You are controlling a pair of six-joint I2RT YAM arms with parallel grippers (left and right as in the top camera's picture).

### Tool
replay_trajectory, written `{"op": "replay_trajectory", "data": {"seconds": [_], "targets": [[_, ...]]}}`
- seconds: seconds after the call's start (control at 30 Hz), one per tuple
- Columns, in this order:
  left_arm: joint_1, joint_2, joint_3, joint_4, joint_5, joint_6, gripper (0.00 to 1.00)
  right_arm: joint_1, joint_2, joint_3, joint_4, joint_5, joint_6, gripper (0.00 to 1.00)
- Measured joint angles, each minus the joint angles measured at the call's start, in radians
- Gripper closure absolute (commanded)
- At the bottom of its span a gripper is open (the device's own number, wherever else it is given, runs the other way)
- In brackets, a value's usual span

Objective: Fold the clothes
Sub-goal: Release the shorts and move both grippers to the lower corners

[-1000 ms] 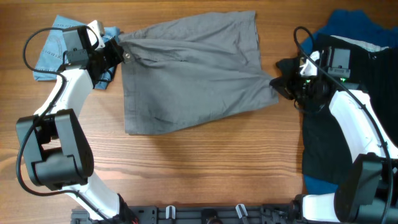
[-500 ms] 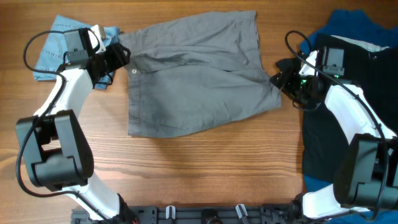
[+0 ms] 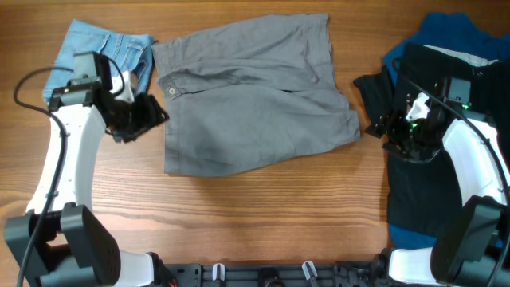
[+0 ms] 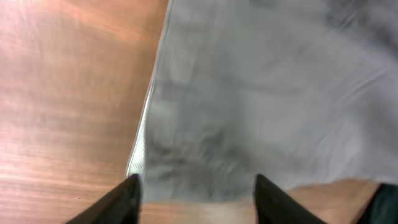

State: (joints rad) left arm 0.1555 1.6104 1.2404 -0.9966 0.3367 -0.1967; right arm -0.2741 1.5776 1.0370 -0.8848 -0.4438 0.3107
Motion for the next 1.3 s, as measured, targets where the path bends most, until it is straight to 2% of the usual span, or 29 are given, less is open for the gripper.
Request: {"op": "replay_trajectory", "data": {"seconds": [0.07,0.13,0.23,0.3,0.33,0.5,0.6,0.63,0.7,0.83,0.9,0.93,0.97,1.0,1.17,1.23,1.3], "targets": [[0.0,0.003,-0.052,-0.01,-0.001,-0.002,0.62,0.0,0.0,-0.017,-0.002,0.0,-0.002,0.35],[0.0,0.003,-0.113,-0.01,-0.003,-0.018,0.63,0.0,0.0,-0.021,-0.002,0.0,-0.003,0.35],[0.0,0.008,-0.219,0.026,-0.005,-0.046,0.55,0.0,0.0,-0.021,-0.002,0.0,-0.003,0.35],[0.0,0.011,-0.274,0.065,-0.008,-0.071,0.44,0.0,0.0,-0.021,-0.007,0.0,-0.003,0.35],[0.0,0.012,-0.303,0.085,-0.007,-0.095,0.41,0.0,0.0,-0.021,-0.008,0.0,-0.003,0.35],[0.0,0.028,-0.353,0.132,-0.008,-0.141,0.41,0.0,0.0,-0.021,-0.009,0.0,-0.003,0.35],[0.0,0.061,-0.353,0.203,-0.008,-0.159,0.55,0.0,0.0,-0.021,-0.009,0.0,-0.003,0.35],[0.0,0.073,-0.353,0.211,-0.008,-0.165,0.7,0.0,0.0,-0.021,-0.009,0.0,-0.003,0.34],[0.0,0.108,-0.348,0.221,-0.008,-0.17,0.84,0.0,0.0,-0.021,-0.009,0.0,-0.007,0.33],[0.002,0.133,-0.34,0.203,0.001,-0.175,0.95,0.003,0.0,-0.021,-0.014,0.0,-0.042,0.31],[0.005,0.139,-0.337,0.19,0.005,-0.173,0.96,0.02,0.0,-0.025,0.002,0.001,-0.051,0.31],[0.01,0.142,-0.334,0.18,0.005,-0.172,0.96,0.036,0.0,-0.038,0.033,0.003,-0.051,0.43],[0.015,0.146,-0.329,0.164,0.005,-0.171,0.96,0.053,0.0,-0.056,0.061,0.009,-0.043,0.6],[0.02,0.151,-0.321,0.143,0.005,-0.167,0.96,0.072,0.0,-0.08,0.081,0.015,-0.029,0.65],[0.038,0.158,-0.26,0.06,-0.004,-0.139,0.96,0.128,0.0,-0.222,0.193,0.019,-0.014,0.67],[0.037,0.158,-0.226,0.021,-0.016,-0.127,0.96,0.145,0.0,-0.264,0.298,-0.004,-0.026,0.67],[0.037,0.158,-0.204,-0.005,-0.043,-0.12,0.96,0.15,0.0,-0.278,0.41,-0.071,-0.039,0.73]]}}
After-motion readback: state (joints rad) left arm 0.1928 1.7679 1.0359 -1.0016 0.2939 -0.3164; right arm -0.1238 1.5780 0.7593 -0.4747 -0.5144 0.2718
